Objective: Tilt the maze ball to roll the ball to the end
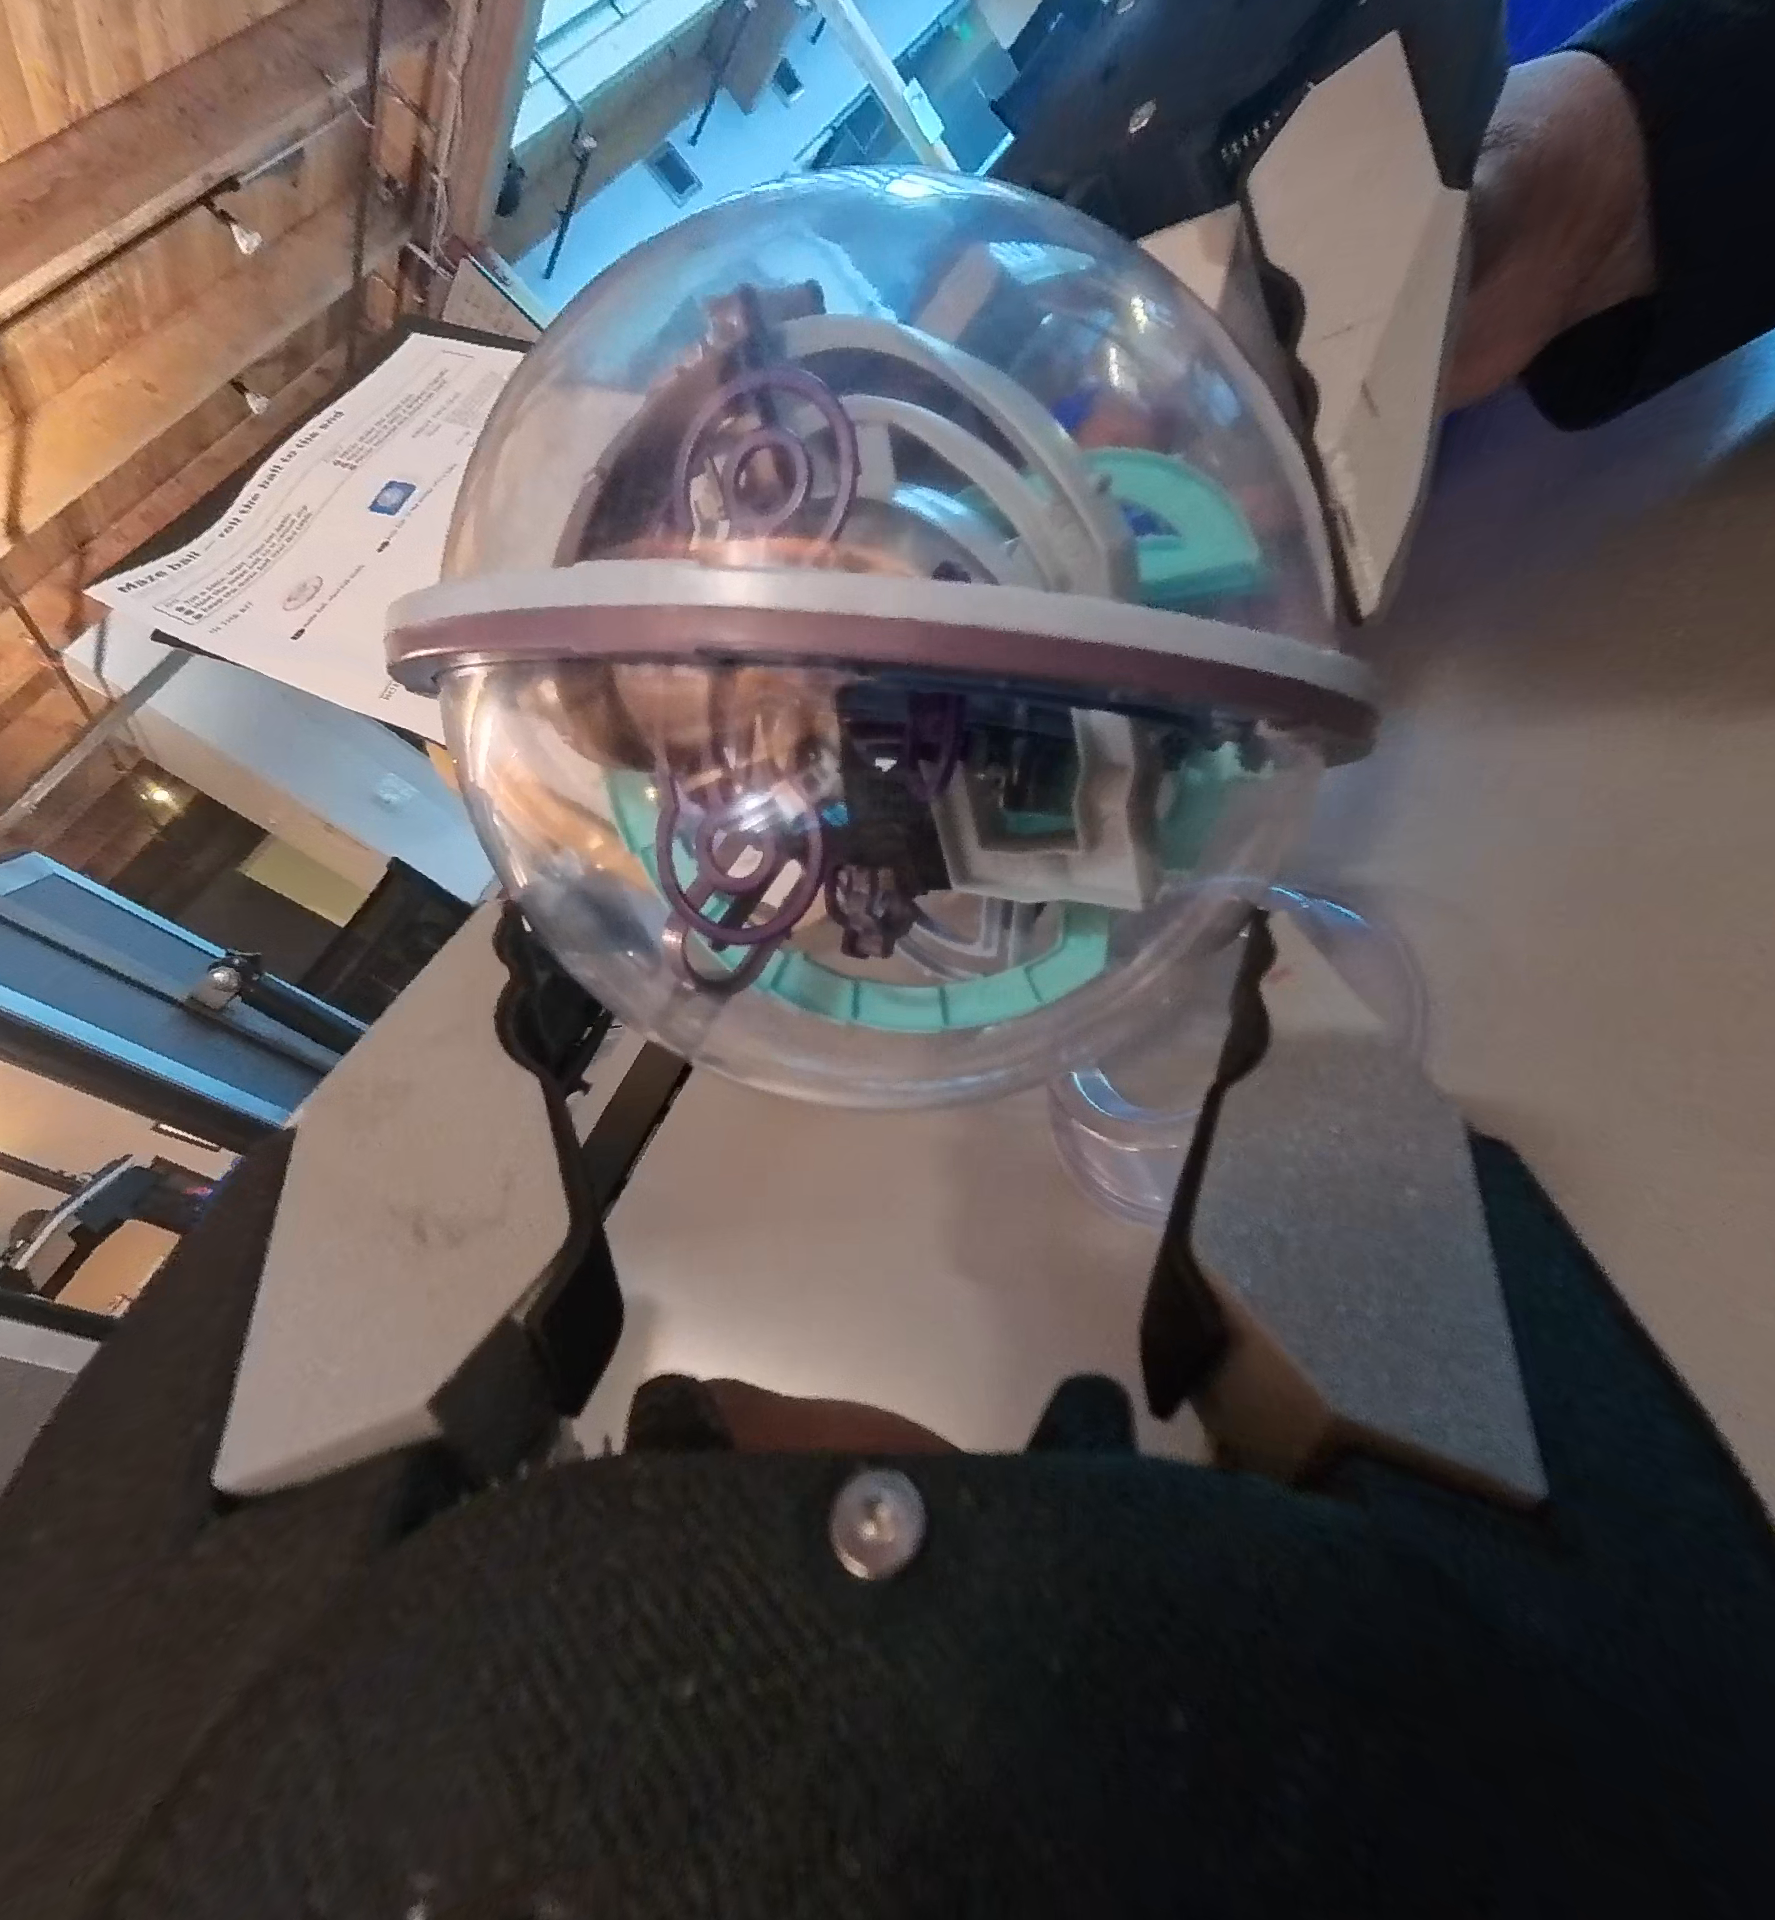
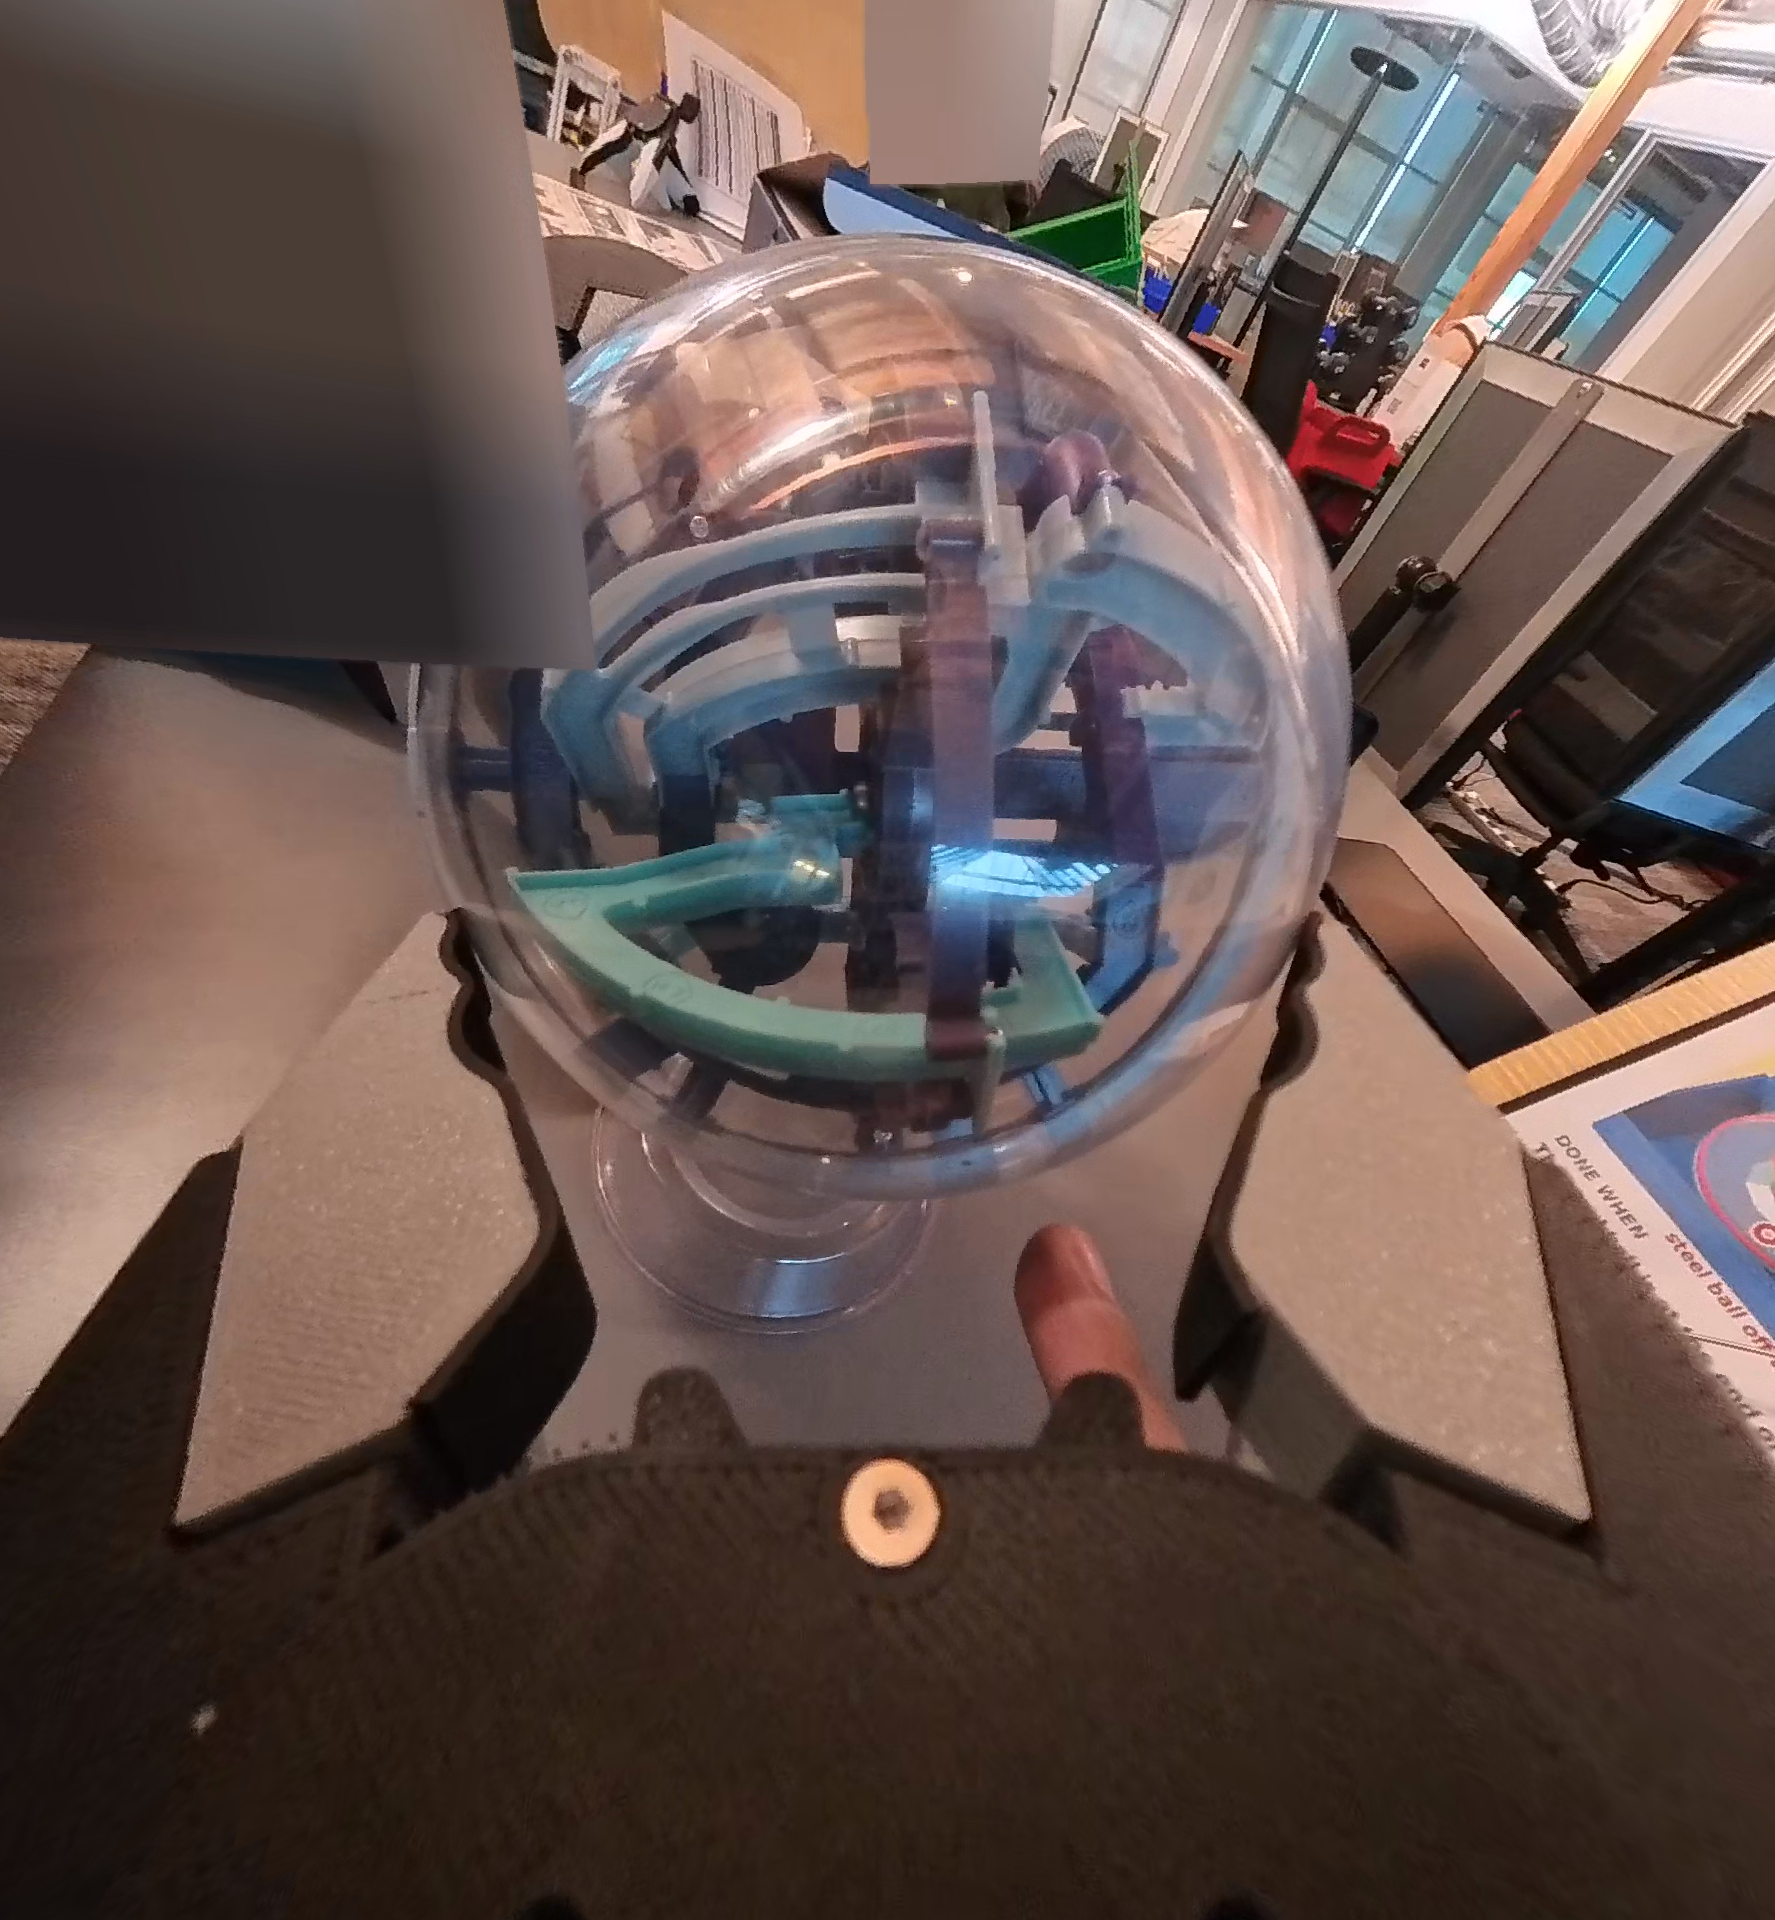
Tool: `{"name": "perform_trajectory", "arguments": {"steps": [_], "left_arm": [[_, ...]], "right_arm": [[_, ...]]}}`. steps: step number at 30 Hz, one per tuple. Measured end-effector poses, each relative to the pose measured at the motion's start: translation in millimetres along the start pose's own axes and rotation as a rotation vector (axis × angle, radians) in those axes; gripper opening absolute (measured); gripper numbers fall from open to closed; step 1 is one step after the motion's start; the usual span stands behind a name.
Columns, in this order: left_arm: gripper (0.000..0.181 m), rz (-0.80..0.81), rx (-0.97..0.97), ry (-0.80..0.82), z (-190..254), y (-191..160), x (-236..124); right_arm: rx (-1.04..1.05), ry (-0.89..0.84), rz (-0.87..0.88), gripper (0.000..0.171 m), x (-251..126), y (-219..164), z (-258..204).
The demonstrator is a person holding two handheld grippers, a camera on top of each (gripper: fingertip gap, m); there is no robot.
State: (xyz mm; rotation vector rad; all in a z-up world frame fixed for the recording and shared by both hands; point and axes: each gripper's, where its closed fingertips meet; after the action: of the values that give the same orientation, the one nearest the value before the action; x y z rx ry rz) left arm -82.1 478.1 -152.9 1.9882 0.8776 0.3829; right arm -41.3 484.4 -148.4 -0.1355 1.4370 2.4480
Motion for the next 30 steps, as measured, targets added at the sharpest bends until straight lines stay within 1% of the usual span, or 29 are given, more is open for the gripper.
{"name": "perform_trajectory", "arguments": {"steps": [5,10,15,19,30], "left_arm": [[0.13,-0.005,-0.002,0.0,0,0,0],[0.13,-0.031,-0.047,-0.024,2,-3,0],[0.13,-0.034,-0.126,-0.072,3,0,-2],[0.13,-0.045,-0.151,-0.085,3,0,-3],[0.131,-0.056,-0.107,-0.092,-1,10,-7]], "right_arm": [[0.001,0.0,-0.004,0.145,0,0,0],[0.068,0.024,-0.004,0.145,3,-4,-1],[0.179,0.065,0.042,0.146,4,-3,-3],[0.223,0.079,0.061,0.146,6,-4,-4],[0.247,0.077,0.119,0.147,7,2,-4]]}}
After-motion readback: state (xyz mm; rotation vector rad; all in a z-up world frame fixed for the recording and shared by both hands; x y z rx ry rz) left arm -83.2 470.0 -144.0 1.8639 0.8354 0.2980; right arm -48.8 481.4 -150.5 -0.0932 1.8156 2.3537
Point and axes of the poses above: each gripper's, where its closed fingertips meet, x out along the fingers, y out of its top, z = x × y across the jaws, and after that the axes turned 11 degrees about -x, right-handed
